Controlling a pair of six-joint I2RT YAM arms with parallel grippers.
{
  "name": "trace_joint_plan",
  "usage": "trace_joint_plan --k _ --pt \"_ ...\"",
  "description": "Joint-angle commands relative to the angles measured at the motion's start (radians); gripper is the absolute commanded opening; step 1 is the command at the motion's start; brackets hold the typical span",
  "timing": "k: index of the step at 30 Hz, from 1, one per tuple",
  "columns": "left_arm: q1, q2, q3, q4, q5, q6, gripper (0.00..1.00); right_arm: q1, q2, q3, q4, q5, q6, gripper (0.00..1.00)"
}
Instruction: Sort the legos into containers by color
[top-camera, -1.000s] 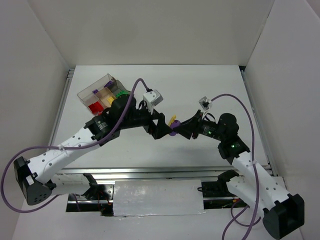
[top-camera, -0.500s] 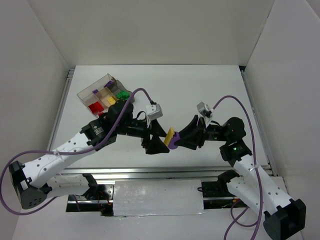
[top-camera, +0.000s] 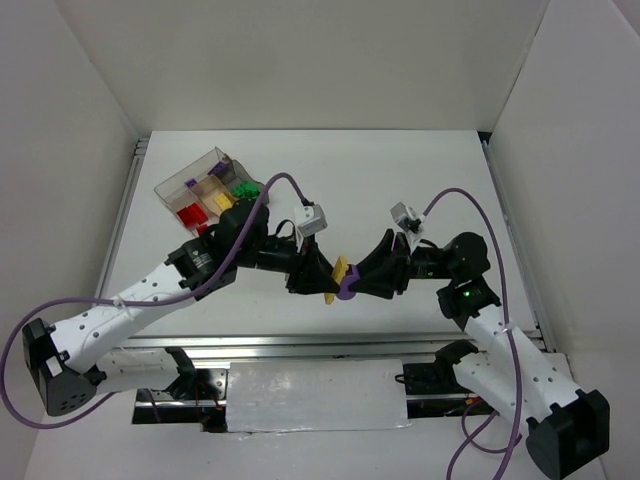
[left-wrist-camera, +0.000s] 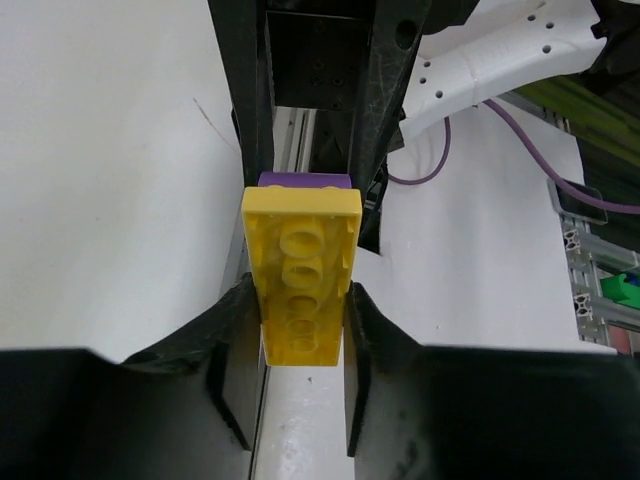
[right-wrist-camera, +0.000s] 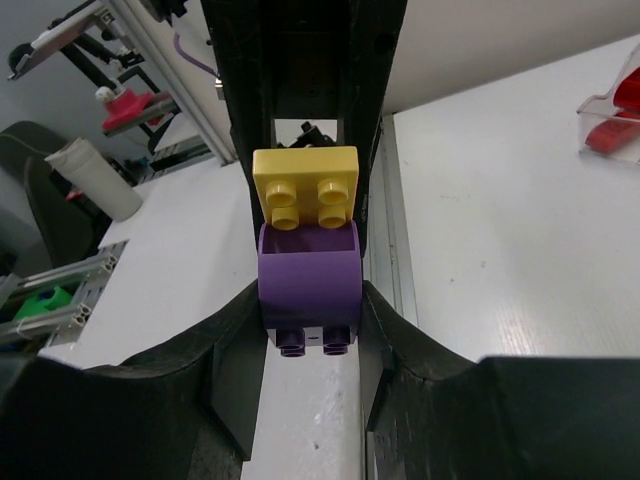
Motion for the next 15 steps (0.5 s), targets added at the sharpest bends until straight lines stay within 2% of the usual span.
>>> trace_joint_plan --k 1,4,9,12,13,14,15 --pt "-0.010 0.016 0.047 0.057 -0.086 -0.024 0.00 0.012 -0.010 0.016 -0.022 0.020 -0.053 0.00" --pt "0.003 -0.051 0.041 0.039 -0.164 -0.001 0.00 -0.009 -0.042 0.012 -0.129 0.061 -0.145 0.00" --pt "0.146 -0.217 -0.023 0.056 -0.295 -0.054 0.00 -0.126 -0.094 -0.063 -0.042 0.065 -0.081 0.00" --pt "0.252 -0.227 0.006 0.002 -0.357 -0.083 0.00 -0.166 -0.091 -0.051 -0.062 0.071 -0.073 0.00" --pt "0.284 -0.217 0.038 -0.022 -0.434 -0.112 0.00 -0.169 -0.087 -0.039 -0.097 0.093 -0.096 0.00" --pt "0.298 -0.199 0.059 -0.094 -0.645 -0.143 0.00 -0.165 -0.085 -0.019 -0.143 0.168 -0.096 0.00" --pt "0.312 -0.140 0.085 -0.137 -0.763 -0.224 0.00 -0.163 -0.078 -0.014 -0.149 0.196 -0.088 0.00"
